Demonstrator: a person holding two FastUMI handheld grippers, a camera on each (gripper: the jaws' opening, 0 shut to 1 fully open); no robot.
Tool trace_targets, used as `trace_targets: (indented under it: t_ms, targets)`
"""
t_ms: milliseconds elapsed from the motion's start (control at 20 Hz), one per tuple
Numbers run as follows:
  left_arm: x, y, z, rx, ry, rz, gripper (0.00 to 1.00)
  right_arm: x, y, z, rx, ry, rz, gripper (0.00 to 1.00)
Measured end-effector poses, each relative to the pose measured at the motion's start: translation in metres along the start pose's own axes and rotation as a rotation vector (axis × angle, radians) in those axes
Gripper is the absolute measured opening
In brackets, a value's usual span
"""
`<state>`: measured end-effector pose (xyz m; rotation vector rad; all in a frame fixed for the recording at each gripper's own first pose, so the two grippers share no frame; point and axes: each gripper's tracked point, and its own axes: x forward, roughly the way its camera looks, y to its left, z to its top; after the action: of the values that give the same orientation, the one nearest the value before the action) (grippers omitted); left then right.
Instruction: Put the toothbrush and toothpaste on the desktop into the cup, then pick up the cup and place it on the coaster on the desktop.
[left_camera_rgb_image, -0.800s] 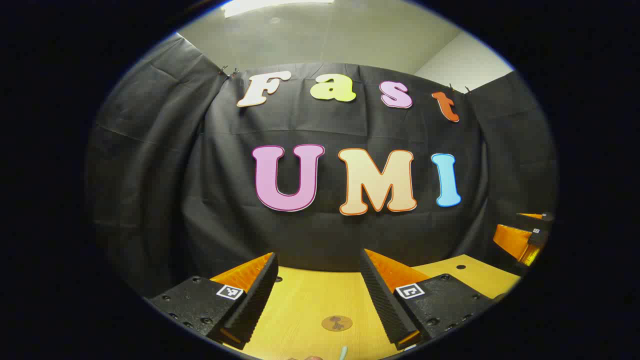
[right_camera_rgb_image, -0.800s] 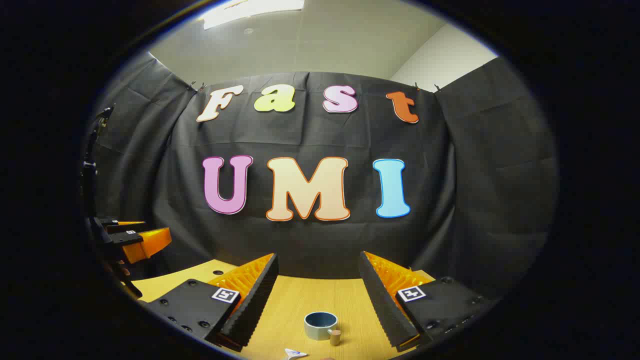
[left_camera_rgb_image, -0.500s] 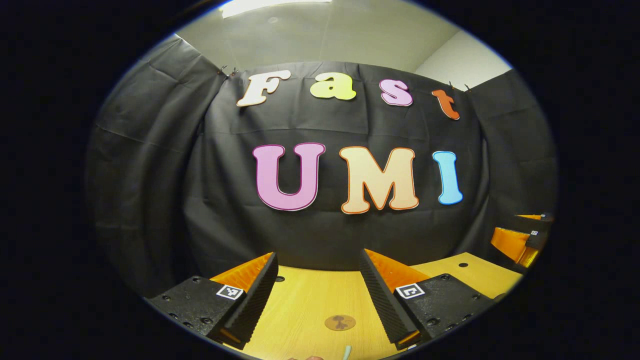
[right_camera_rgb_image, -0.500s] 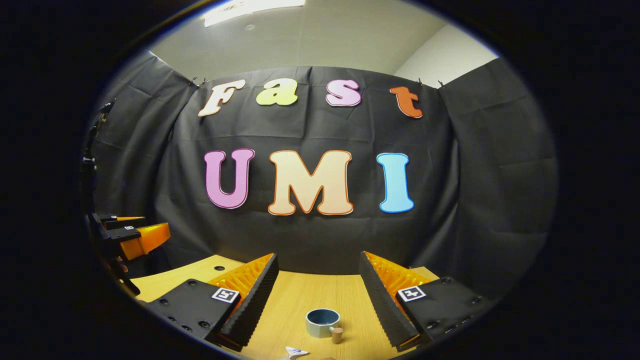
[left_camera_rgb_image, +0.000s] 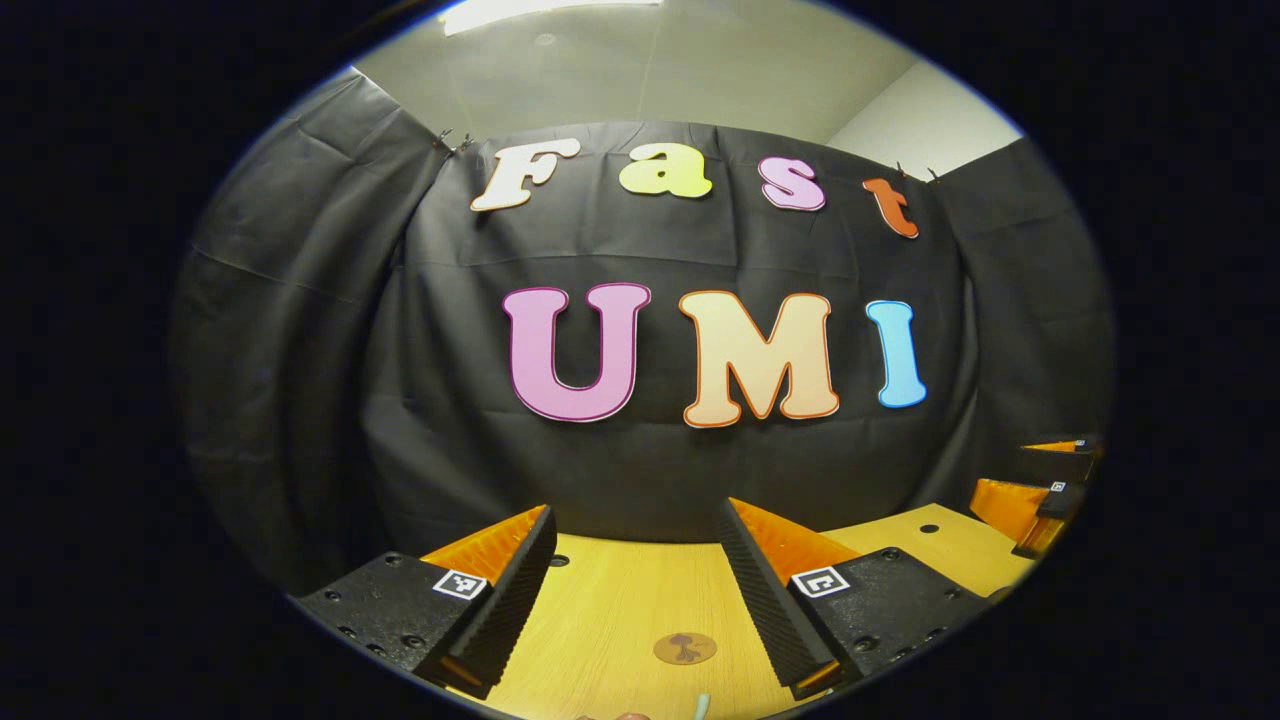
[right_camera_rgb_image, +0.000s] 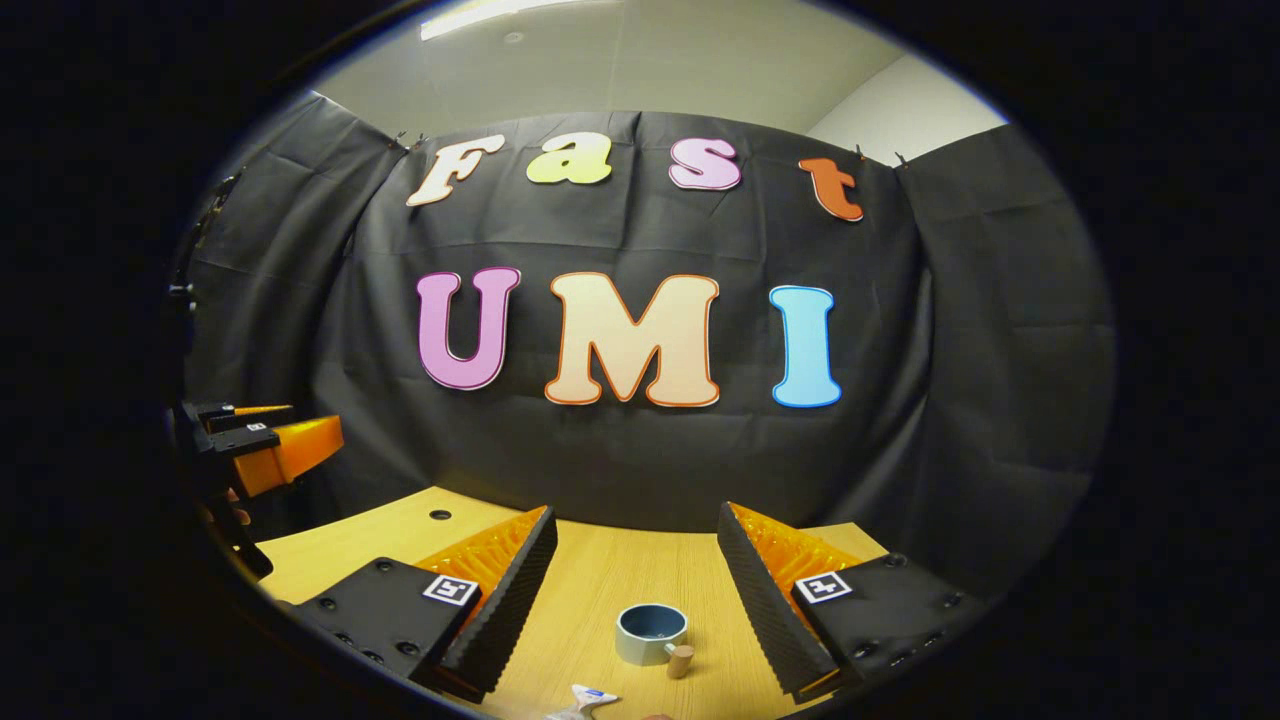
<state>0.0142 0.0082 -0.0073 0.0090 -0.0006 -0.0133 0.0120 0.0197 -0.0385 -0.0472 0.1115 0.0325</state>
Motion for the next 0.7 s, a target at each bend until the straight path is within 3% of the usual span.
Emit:
trace_targets:
  t_ms: [300, 700]
  targets:
    - [0.003, 0.005, 0.0, 0.015, -0.013, -0.007, 0.94, 0.002, 0.009, -0.041, 0.002, 0.122, 0.012, 0.99]
    - [0.007, 0.017, -0.011, 0.01, 0.007, -0.003, 0.94, 0.001, 0.021, -0.118, 0.036, 0.375, 0.035, 0.99]
